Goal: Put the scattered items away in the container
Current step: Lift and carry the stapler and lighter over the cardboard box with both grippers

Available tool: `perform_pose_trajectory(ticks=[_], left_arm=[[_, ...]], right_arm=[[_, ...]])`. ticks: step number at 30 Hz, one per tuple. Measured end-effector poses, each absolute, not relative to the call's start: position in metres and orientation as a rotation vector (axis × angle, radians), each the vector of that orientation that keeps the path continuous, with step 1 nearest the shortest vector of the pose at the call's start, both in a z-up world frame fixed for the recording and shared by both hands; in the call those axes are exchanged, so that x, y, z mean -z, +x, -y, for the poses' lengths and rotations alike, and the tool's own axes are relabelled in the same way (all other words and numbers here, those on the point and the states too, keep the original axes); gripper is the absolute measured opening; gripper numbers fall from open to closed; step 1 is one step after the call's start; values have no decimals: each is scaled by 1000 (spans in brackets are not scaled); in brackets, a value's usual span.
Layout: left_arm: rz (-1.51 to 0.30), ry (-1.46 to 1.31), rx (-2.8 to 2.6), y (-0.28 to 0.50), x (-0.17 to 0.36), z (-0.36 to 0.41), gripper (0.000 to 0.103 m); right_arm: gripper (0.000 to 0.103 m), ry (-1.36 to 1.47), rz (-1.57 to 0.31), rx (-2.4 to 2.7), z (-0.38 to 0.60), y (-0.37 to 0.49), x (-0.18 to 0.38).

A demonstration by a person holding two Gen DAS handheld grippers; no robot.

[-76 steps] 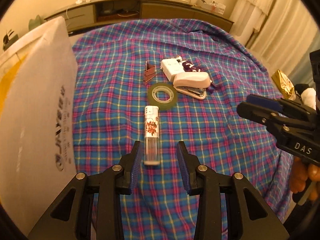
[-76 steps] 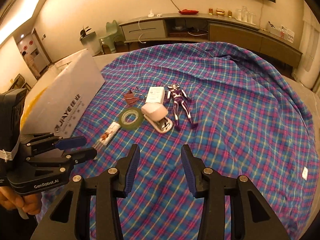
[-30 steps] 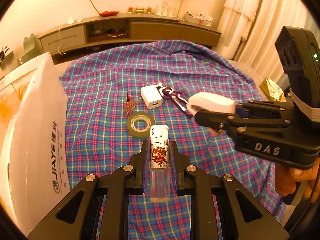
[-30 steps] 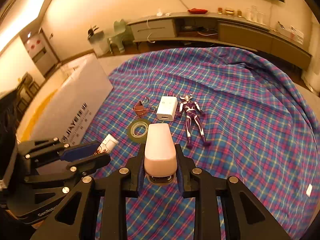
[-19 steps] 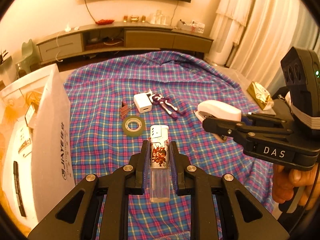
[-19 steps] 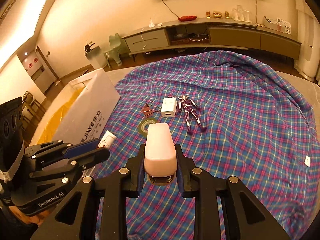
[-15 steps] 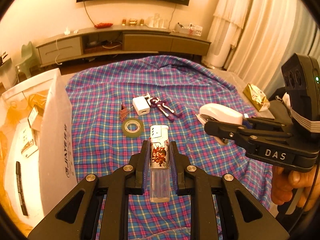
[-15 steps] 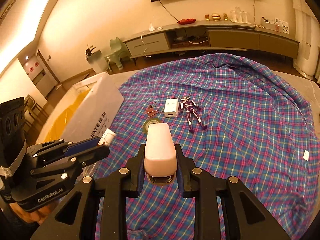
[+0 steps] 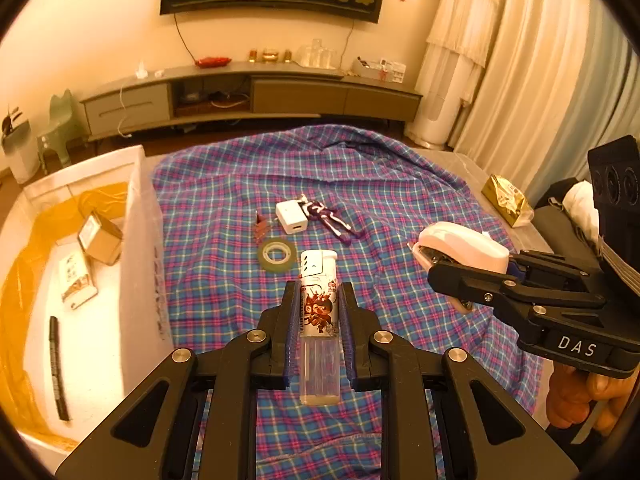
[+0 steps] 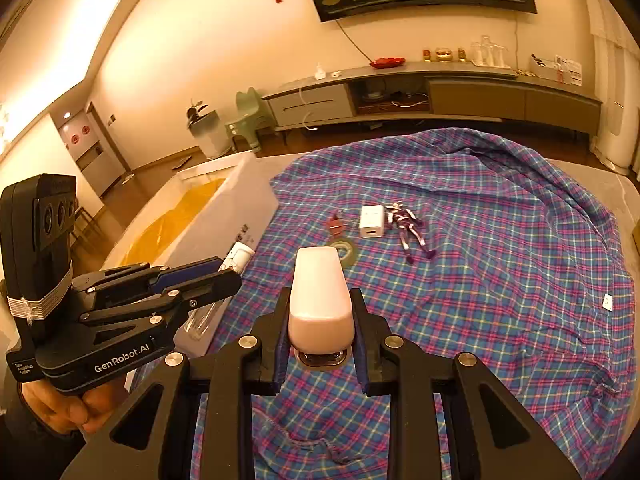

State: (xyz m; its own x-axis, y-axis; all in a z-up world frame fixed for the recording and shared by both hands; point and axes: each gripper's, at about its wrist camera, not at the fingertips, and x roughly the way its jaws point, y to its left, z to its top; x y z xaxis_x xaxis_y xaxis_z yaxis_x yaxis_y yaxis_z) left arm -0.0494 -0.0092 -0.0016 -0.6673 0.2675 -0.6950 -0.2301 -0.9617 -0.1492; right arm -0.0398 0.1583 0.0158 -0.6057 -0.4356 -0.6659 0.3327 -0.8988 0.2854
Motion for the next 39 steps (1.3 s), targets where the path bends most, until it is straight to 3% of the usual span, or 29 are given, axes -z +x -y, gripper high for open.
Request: perform_pose_trajectory(ticks=[39], left_arm=[[168, -1028, -2775, -25, -26, 84, 20]], right_arm=[[28, 919, 71, 2441, -102, -15, -54]])
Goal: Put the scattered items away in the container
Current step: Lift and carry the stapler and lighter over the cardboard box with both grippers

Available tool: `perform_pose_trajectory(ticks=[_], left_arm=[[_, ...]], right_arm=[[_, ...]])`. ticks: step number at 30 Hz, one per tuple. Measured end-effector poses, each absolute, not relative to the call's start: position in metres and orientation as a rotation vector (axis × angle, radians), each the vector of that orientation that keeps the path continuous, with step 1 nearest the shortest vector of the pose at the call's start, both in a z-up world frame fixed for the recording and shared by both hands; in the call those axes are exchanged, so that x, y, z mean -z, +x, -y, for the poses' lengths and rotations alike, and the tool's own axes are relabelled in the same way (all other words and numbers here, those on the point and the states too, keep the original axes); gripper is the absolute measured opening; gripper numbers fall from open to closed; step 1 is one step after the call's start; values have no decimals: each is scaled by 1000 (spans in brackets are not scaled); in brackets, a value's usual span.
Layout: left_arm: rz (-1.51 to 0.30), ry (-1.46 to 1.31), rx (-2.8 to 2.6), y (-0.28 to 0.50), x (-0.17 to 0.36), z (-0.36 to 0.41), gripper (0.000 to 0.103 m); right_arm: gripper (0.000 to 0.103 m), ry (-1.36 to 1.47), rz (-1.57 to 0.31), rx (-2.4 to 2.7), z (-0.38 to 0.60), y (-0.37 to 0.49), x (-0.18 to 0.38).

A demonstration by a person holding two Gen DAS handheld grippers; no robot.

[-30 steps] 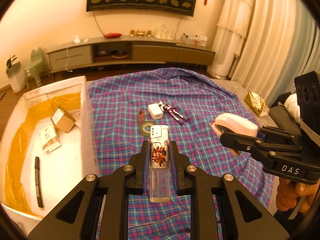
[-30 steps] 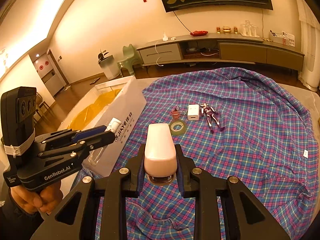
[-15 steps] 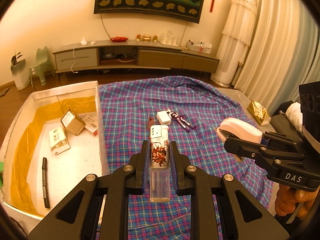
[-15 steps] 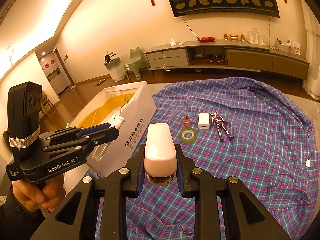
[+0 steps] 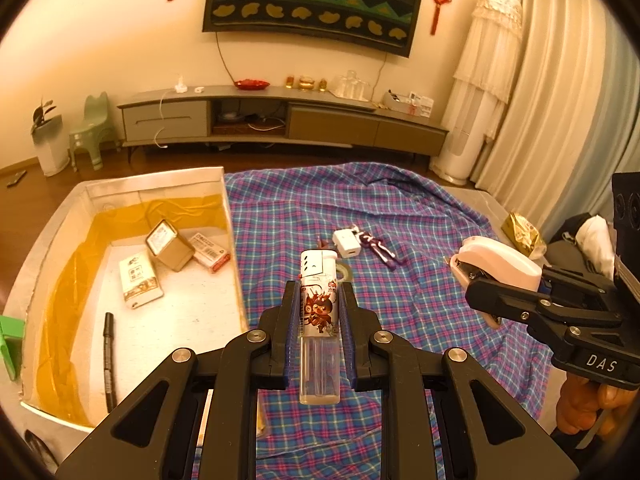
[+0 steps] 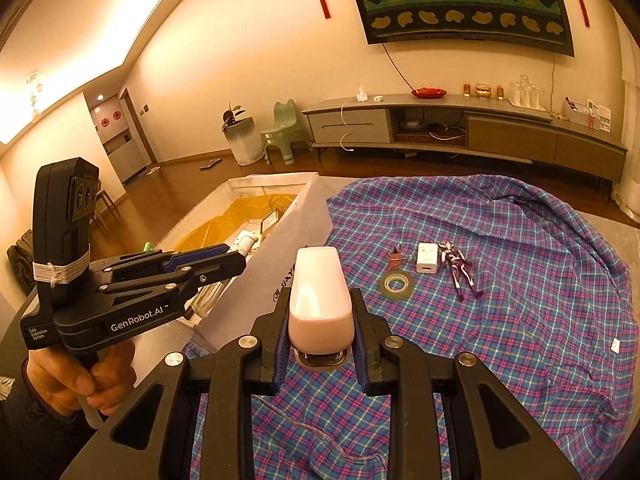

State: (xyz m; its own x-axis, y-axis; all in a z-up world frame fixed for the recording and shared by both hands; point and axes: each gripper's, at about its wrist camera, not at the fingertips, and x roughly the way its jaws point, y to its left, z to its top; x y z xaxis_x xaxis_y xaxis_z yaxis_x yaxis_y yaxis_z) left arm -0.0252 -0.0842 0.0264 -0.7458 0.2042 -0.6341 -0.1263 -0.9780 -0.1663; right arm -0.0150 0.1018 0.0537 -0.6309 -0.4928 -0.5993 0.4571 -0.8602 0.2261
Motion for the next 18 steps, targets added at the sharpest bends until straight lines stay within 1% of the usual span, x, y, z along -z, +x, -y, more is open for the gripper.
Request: perform_pose_trajectory(ticks=[10, 18], left_arm=[[200, -1012, -2796, -19, -27, 106, 20], [269, -978, -2809, -17, -35, 126, 20]], right_arm=[[27, 896, 41, 2411, -80, -8, -58], [28, 905, 48, 2376, -60, -2, -56]])
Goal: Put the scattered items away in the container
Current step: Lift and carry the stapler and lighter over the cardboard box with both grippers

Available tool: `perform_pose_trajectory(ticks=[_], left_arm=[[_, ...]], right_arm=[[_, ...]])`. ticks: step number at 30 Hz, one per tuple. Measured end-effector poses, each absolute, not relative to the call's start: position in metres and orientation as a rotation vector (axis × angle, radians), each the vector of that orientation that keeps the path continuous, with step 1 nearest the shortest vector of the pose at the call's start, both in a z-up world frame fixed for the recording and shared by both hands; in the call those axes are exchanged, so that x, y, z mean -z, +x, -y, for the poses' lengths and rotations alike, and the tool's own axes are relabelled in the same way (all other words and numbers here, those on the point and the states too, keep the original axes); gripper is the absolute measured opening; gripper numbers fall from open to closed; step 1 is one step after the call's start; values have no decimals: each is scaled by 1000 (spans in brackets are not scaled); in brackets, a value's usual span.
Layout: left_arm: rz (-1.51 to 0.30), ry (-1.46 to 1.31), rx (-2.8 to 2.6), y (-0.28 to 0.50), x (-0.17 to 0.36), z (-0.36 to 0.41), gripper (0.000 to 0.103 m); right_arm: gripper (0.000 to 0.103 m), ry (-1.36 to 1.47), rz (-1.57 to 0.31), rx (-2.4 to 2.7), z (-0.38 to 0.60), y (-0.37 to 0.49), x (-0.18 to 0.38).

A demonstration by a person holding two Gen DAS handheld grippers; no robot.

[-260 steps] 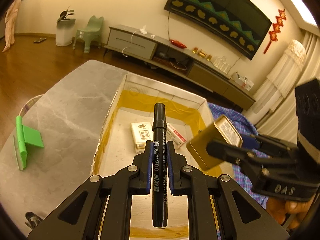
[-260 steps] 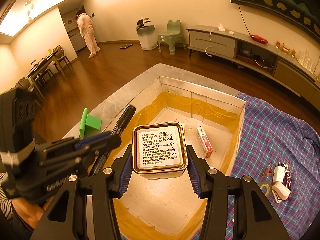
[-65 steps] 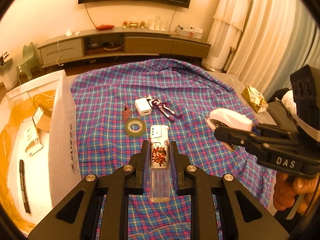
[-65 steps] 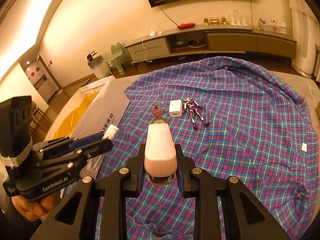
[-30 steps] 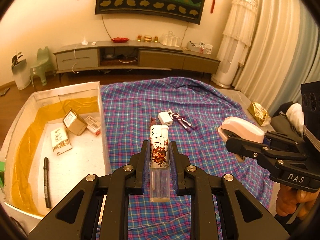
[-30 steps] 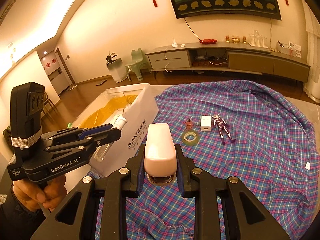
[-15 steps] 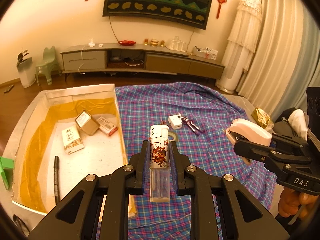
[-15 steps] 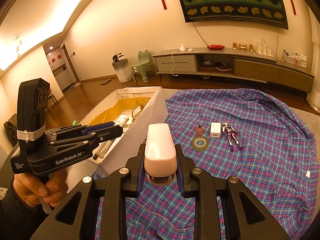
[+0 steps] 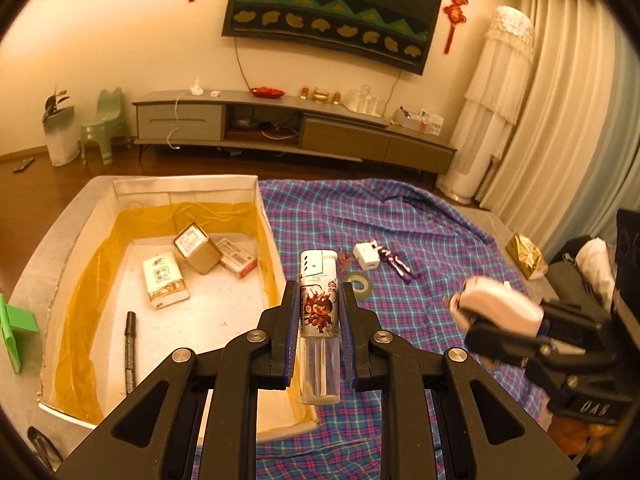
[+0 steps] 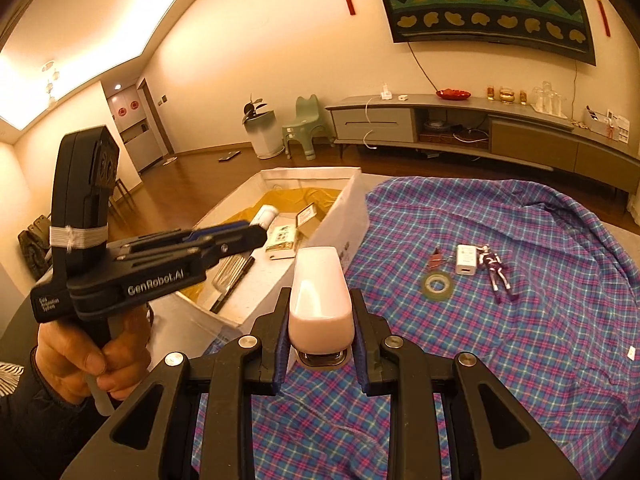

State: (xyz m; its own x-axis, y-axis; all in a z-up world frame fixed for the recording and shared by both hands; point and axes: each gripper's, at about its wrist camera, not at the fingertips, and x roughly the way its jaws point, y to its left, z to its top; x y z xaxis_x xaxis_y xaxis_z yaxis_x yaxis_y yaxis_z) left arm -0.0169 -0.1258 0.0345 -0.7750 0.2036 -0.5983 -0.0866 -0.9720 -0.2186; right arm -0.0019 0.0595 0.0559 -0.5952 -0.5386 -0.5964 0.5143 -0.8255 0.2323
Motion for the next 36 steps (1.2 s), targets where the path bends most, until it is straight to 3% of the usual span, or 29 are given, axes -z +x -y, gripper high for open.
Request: perform_pose_trajectory(ticks=[36], left_arm=[[605, -967, -2798, -15, -24, 209, 20]], right_arm=[[28, 951, -19, 2306, 45, -23, -77]])
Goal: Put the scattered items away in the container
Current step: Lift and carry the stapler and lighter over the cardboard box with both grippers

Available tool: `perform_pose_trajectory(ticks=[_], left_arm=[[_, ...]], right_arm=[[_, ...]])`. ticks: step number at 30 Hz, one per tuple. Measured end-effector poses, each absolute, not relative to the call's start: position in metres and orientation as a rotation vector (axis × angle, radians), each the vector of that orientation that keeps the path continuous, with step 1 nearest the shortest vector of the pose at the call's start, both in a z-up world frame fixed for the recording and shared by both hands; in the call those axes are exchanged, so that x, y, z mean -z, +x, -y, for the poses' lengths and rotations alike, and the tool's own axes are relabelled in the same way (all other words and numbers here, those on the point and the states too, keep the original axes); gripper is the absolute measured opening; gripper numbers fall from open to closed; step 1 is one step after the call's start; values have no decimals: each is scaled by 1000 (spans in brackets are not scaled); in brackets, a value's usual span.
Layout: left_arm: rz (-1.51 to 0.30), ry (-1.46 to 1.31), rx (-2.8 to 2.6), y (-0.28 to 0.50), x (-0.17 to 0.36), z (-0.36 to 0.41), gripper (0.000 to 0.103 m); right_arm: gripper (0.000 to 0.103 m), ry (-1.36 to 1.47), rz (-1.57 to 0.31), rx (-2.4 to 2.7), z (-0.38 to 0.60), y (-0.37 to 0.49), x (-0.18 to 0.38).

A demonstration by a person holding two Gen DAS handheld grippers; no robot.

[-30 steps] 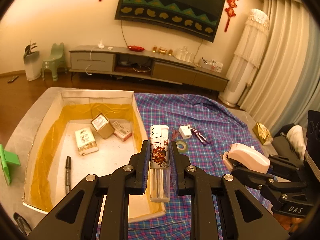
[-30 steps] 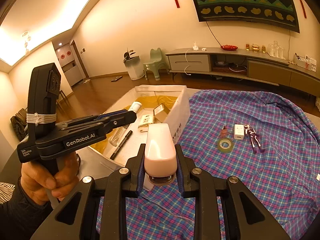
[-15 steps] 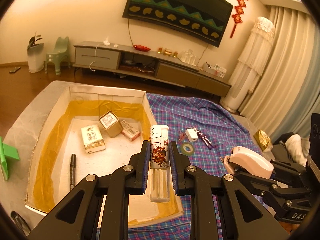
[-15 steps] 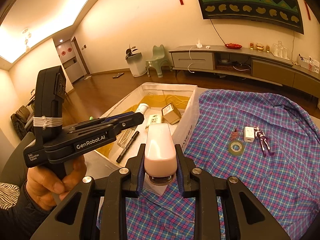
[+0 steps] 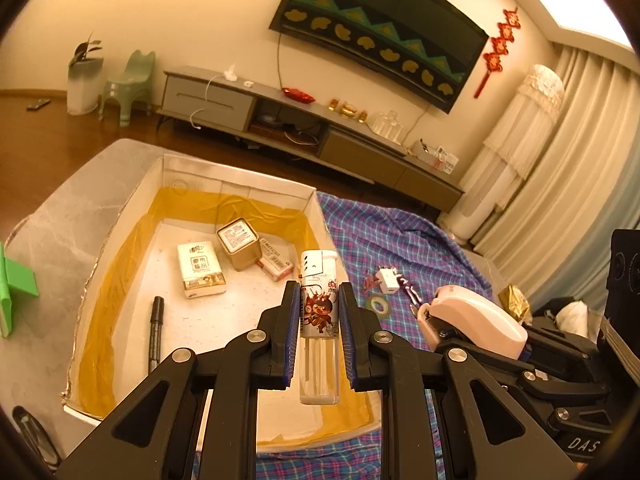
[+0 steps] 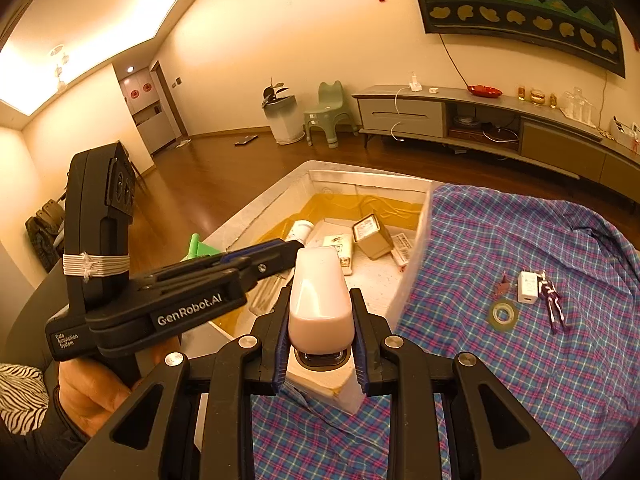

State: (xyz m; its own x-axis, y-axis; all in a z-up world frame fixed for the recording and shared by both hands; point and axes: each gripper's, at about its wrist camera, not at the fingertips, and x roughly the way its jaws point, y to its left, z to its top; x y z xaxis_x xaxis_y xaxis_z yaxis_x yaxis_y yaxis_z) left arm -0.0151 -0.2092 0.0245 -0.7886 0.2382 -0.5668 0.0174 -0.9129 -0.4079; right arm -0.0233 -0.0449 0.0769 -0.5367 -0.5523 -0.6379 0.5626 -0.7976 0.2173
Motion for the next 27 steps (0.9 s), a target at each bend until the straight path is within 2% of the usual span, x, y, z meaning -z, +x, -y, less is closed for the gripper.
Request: perform_pose_trajectory(ticks=[27], left_arm=[[934, -1004, -2698, -17, -9, 254, 20]], right_arm=[[28, 1088, -125, 2268, 90, -61, -67]])
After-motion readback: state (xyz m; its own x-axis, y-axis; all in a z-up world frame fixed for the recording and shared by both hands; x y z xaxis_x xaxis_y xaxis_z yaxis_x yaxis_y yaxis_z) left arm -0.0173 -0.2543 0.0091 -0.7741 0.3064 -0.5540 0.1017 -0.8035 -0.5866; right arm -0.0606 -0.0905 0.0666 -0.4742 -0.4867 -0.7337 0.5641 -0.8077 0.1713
